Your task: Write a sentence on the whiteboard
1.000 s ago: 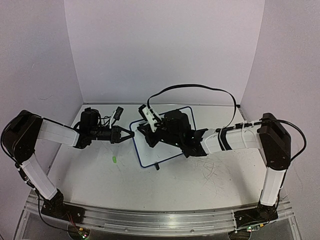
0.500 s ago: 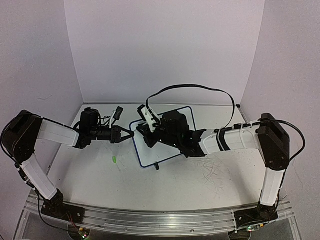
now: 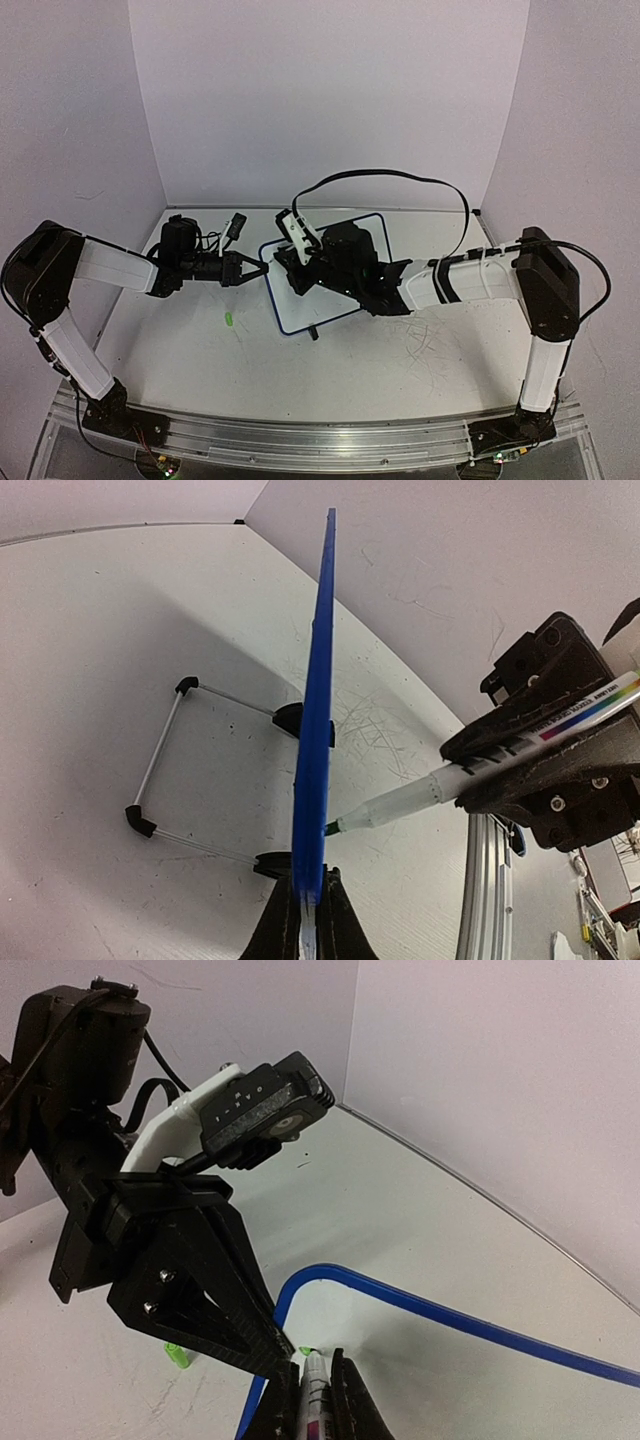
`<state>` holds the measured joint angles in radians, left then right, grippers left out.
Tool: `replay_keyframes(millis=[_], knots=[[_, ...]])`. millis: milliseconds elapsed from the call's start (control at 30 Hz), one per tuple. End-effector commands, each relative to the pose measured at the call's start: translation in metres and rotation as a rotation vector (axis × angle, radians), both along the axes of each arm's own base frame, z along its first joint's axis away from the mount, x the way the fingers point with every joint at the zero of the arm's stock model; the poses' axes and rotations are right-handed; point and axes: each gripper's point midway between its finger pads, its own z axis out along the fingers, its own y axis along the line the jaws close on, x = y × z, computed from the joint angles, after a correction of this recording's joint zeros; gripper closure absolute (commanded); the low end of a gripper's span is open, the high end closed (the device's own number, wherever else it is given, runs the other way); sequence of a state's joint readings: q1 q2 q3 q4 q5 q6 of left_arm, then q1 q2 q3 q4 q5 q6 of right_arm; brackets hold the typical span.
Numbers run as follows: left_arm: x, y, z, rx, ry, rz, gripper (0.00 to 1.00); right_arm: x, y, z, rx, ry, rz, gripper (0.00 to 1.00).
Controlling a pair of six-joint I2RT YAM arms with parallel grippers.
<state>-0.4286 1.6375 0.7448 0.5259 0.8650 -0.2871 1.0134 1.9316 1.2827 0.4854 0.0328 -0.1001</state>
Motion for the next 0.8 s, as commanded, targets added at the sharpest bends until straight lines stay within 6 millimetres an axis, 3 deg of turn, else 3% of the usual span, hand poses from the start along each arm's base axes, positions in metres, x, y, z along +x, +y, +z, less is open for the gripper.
replay_keyframes(millis=[0,433,767], knots=[[0.004,0.003,0.016,-0.01,-0.077,0.016,1.0,0.013,-0.014,0.013,0.023,-0.025,-0.092,1.0],[0.004,0.003,0.016,-0.01,-0.076,0.018,1.0,0.018,-0.03,0.013,0.025,-0.039,-0.171,1.0],[0.004,0.003,0.016,-0.01,-0.075,0.018,1.0,0.015,-0.029,0.02,0.043,-0.045,-0.157,1.0]])
